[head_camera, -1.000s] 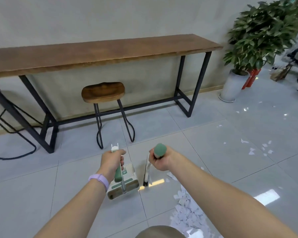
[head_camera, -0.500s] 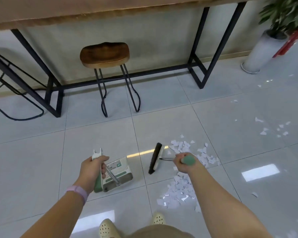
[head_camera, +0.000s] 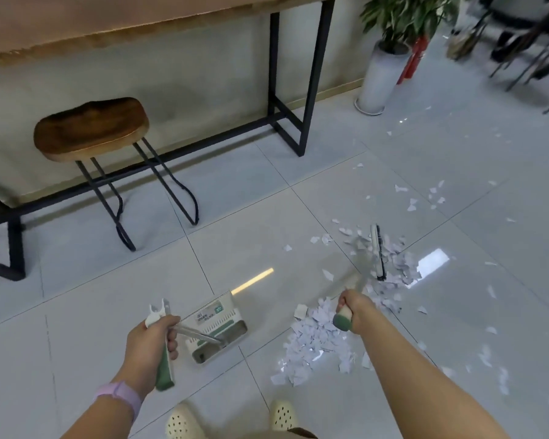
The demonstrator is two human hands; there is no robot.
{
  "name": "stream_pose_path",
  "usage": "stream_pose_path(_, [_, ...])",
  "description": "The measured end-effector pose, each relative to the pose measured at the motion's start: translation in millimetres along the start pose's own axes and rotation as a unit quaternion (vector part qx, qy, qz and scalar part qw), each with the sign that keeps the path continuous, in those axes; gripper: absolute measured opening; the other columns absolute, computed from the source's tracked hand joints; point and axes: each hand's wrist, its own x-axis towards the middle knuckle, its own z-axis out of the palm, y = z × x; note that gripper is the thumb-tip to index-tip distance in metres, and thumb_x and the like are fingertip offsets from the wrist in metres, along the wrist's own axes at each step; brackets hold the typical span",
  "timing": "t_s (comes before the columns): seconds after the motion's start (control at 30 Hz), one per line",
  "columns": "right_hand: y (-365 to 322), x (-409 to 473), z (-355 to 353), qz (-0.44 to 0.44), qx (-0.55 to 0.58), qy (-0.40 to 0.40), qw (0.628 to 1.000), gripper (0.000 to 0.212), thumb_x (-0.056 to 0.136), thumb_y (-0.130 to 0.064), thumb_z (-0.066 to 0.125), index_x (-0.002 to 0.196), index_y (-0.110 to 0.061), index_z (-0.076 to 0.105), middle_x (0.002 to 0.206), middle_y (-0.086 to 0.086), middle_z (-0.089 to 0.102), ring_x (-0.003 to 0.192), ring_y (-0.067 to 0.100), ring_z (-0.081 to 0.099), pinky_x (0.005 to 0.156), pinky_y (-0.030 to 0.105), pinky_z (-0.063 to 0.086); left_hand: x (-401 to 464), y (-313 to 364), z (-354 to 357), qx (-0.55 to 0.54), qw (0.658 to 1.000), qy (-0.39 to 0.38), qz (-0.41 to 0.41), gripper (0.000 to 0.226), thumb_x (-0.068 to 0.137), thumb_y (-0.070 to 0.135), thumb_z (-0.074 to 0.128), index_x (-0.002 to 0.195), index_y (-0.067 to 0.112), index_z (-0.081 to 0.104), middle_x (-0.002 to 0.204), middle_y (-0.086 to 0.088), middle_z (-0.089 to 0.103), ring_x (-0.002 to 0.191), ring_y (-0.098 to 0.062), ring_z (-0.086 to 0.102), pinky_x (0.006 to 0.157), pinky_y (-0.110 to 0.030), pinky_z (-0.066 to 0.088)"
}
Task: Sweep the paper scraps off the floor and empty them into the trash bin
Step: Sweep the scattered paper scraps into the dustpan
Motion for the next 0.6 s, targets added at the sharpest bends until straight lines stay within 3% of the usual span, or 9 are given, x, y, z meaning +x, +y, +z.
stream_pose_path(0.13, [4.9,-14.5,-5.3,0.019,0.041,-0.043,0.998,0.009,0.084,0.000,0.051,0.079,-0.008,0.051,0.048,0.003,0.045,0.038,0.014,0.040,0.034,0.019,0.035,31.6,12.9,0.2,0.021,0.999,-0.037,0.000,0.011,0.091,0.003,0.062,0.084,0.006,0.053,0.056,-0.009,0.046,0.044,-0.019,0.037,0.044,-0.025,0.031])
stream_pose_path(0.33, [38.9,-73.7,18.3,0.081,0.154,-0.120,0.977,0.010,0.092,0.003,0.051,0.093,-0.007,0.048,0.057,0.002,0.042,0.034,0.009,0.041,0.030,0.016,0.038,75.2,52.8,-8.1,0.066,0.990,-0.121,0.005,0.011,0.091,0.006,0.062,0.084,0.005,0.054,0.057,-0.008,0.047,0.045,-0.019,0.039,0.044,-0.025,0.033])
stream_pose_path(0.6, [82.6,-114.9,82.9,0.161,0.201,-0.174,0.950,0.007,0.088,0.000,0.060,0.093,0.000,0.054,0.064,0.003,0.049,0.039,0.008,0.047,0.034,0.019,0.046,122.2,96.6,-26.7,0.113,0.967,-0.229,-0.021,0.017,0.087,0.010,0.067,0.082,0.006,0.051,0.054,-0.007,0.045,0.043,-0.020,0.040,0.044,-0.027,0.037])
